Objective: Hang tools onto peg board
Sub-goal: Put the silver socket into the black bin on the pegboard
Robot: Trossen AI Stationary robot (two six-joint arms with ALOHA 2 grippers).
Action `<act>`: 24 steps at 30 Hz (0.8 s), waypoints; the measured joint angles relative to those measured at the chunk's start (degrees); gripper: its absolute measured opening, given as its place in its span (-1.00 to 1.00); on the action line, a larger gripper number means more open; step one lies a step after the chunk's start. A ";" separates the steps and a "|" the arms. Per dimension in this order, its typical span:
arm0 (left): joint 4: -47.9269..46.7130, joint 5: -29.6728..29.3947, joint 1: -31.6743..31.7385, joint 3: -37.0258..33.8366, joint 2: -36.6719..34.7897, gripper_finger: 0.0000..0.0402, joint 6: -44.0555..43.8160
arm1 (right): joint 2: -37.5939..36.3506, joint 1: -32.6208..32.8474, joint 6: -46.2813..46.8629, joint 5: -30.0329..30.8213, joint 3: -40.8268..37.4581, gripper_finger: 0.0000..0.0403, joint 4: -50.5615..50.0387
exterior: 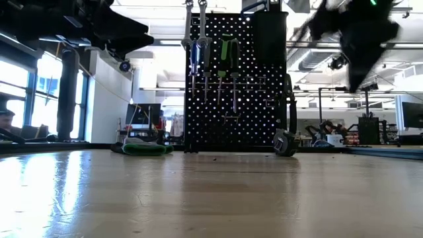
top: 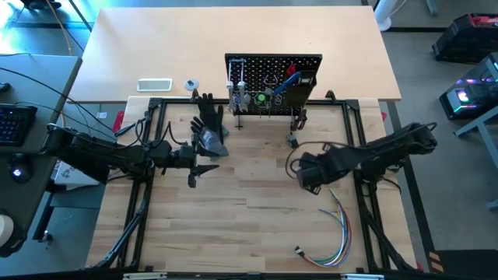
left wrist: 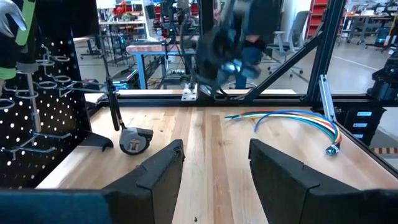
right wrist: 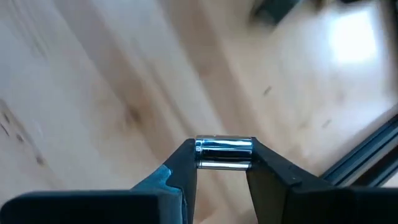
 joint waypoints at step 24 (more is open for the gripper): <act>0.02 -0.02 0.01 0.00 0.00 -0.12 0.06 | -0.10 -13.08 -47.36 20.90 53.46 -0.51 7.32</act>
